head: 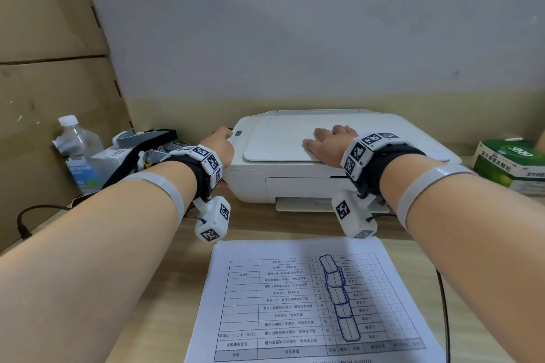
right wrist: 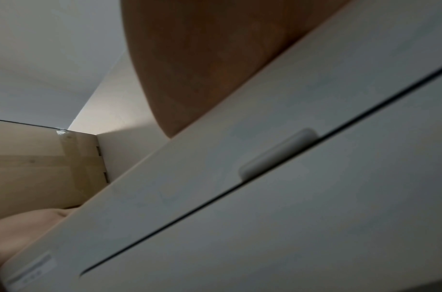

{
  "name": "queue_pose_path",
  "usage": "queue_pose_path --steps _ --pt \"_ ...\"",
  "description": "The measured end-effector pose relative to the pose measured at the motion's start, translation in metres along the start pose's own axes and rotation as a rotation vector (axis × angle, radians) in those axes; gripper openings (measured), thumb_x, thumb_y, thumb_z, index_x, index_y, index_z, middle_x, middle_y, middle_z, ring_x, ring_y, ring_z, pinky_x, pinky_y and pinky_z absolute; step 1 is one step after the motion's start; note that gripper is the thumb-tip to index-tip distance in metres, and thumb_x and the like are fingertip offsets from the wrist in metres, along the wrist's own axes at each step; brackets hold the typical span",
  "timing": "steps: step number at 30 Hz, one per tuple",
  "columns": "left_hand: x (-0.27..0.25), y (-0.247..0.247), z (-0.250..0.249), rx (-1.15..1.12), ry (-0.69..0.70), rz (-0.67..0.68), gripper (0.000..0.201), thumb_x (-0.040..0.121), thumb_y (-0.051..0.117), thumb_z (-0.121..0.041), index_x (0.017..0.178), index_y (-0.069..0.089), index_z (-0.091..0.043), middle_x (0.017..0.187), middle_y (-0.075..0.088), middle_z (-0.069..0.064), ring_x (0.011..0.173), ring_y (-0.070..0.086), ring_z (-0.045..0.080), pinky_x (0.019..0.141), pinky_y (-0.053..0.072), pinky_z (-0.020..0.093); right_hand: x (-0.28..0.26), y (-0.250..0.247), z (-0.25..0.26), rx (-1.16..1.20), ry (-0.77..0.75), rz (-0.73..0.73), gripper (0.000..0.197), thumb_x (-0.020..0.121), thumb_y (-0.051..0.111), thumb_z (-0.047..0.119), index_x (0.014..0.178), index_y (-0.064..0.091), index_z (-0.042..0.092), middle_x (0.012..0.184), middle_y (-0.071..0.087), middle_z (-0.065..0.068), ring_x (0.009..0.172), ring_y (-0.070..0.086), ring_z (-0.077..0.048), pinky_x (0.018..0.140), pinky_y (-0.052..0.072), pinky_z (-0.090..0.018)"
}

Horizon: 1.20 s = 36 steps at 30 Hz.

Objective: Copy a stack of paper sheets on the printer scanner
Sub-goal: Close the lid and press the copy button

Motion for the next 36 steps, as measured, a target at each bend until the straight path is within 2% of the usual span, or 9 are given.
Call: queue_pose_path --steps 2,7,12,17,22,28,32,34,36 --pt "0.000 -0.001 -0.001 0.015 0.011 -0.005 0.049 0.099 0.027 -0.013 0.145 0.034 -0.028 0.114 0.055 0.014 0.089 0.060 0.036 0.077 0.057 0.046 0.000 0.001 0.000 0.000 0.002 0.006 0.073 0.084 0.019 0.067 0.139 0.038 0.022 0.149 0.033 -0.017 0.139 0.025 -0.037 0.113 0.022 -0.054" --pt "0.000 0.001 0.002 -0.014 -0.002 -0.006 0.047 0.099 0.027 -0.016 0.143 0.036 -0.032 0.117 0.054 0.015 0.093 0.061 0.040 0.076 0.058 0.055 -0.001 0.000 0.000 0.010 0.011 0.007 0.070 0.088 0.020 0.066 0.140 0.038 0.022 0.150 0.032 -0.016 0.140 0.023 -0.036 0.113 0.021 -0.055" --pt "0.005 0.001 0.002 0.021 0.008 -0.024 0.049 0.100 0.028 -0.014 0.147 0.033 -0.027 0.108 0.052 0.014 0.093 0.059 0.037 0.086 0.055 0.050 0.000 0.000 0.000 0.008 0.007 0.006 0.071 0.085 0.020 0.067 0.138 0.039 0.023 0.148 0.034 -0.016 0.137 0.026 -0.036 0.112 0.023 -0.054" --pt "0.006 0.001 0.002 0.047 0.022 -0.041 0.048 0.101 0.027 -0.015 0.146 0.034 -0.028 0.108 0.055 0.016 0.078 0.055 0.032 0.065 0.054 0.038 -0.002 0.000 0.001 0.018 0.012 0.001 0.069 0.086 0.021 0.066 0.138 0.039 0.022 0.148 0.034 -0.016 0.138 0.026 -0.037 0.112 0.024 -0.055" --pt "0.006 0.001 0.002 0.058 0.019 -0.038 0.048 0.101 0.027 -0.015 0.146 0.032 -0.029 0.116 0.055 0.017 0.095 0.060 0.040 0.074 0.055 0.040 0.000 0.000 0.000 0.019 0.010 -0.002 0.072 0.084 0.019 0.067 0.137 0.040 0.024 0.147 0.035 -0.016 0.137 0.027 -0.037 0.111 0.024 -0.055" --pt "0.009 0.000 0.001 0.125 0.030 -0.044 0.050 0.098 0.029 -0.012 0.145 0.035 -0.027 0.124 0.052 0.016 0.098 0.060 0.039 0.086 0.055 0.047 -0.008 -0.004 0.003 0.028 -0.004 0.003 0.069 0.084 0.020 0.067 0.135 0.041 0.024 0.144 0.039 -0.016 0.133 0.032 -0.035 0.110 0.027 -0.055" --pt "0.011 -0.004 -0.014 0.341 0.079 -0.017 0.046 0.098 0.035 -0.008 0.142 0.044 -0.018 0.132 0.052 0.015 0.101 0.056 0.037 0.082 0.053 0.038 -0.017 -0.013 -0.004 0.056 -0.010 0.005 0.057 0.090 0.026 0.061 0.136 0.042 0.031 0.143 0.039 -0.014 0.132 0.034 -0.035 0.110 0.028 -0.053" --pt "0.010 -0.005 -0.023 0.488 0.098 -0.010 0.044 0.097 0.038 -0.006 0.139 0.048 -0.015 0.133 0.049 0.016 0.097 0.053 0.034 0.075 0.046 0.033 -0.023 -0.017 -0.013 0.048 0.000 0.015 0.061 0.088 0.023 0.064 0.142 0.035 0.038 0.148 0.035 -0.013 0.135 0.030 -0.036 0.112 0.025 -0.054" --pt "0.009 -0.005 -0.026 0.580 0.095 -0.009 0.043 0.095 0.041 -0.006 0.136 0.050 -0.015 0.134 0.043 0.014 0.094 0.053 0.032 0.080 0.043 0.033 -0.028 -0.017 -0.021 0.052 0.016 0.031 0.071 0.081 0.017 0.069 0.143 0.033 0.040 0.147 0.036 -0.012 0.134 0.031 -0.037 0.112 0.025 -0.055"
Point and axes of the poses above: each hand's wrist, its own x-axis towards the middle knuckle, its own y-axis out of the palm, z = x × y, the point moved 7 cm from there along x, towards the middle knuckle
